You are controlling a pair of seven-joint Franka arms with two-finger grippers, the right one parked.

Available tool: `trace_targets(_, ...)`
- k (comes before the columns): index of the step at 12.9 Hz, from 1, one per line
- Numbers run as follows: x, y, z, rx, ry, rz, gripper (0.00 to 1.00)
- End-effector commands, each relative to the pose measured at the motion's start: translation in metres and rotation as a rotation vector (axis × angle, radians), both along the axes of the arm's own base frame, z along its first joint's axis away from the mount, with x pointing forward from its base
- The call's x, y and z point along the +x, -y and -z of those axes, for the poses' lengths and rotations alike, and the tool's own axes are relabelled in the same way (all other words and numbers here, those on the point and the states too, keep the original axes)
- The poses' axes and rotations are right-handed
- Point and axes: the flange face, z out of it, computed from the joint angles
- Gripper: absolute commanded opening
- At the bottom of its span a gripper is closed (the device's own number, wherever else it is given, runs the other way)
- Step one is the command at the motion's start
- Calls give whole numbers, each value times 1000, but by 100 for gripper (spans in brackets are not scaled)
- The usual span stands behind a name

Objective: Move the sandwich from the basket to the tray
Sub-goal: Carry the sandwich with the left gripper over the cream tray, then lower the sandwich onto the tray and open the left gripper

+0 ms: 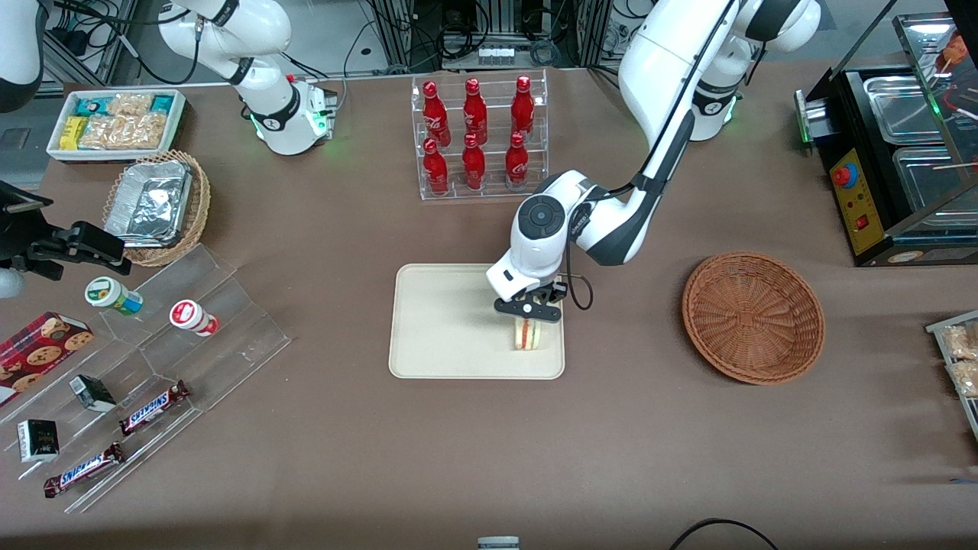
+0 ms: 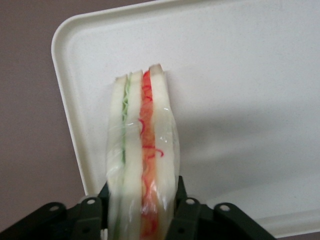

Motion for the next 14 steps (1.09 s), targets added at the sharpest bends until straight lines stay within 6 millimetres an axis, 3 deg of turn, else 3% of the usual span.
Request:
trace_targets(1,4,4,-2,-6,3,-12,71)
trace_targets(2,5,3,-3,-6,5,-15,79)
trace_targets(3,5,3,-6,-9,3,-22,98)
trace_targets(5,19,-15,-37,-13,0,-82,100)
trace_targets(8,48,-71,-111,-9,-22,-172,100)
trace_targets(10,63,-104,-149,-31,10,-225,100)
trace_targets(13,63,-148,-191,18,-33,-273,100)
trace_targets(14,67,-174,-207,29,-43,-312,100)
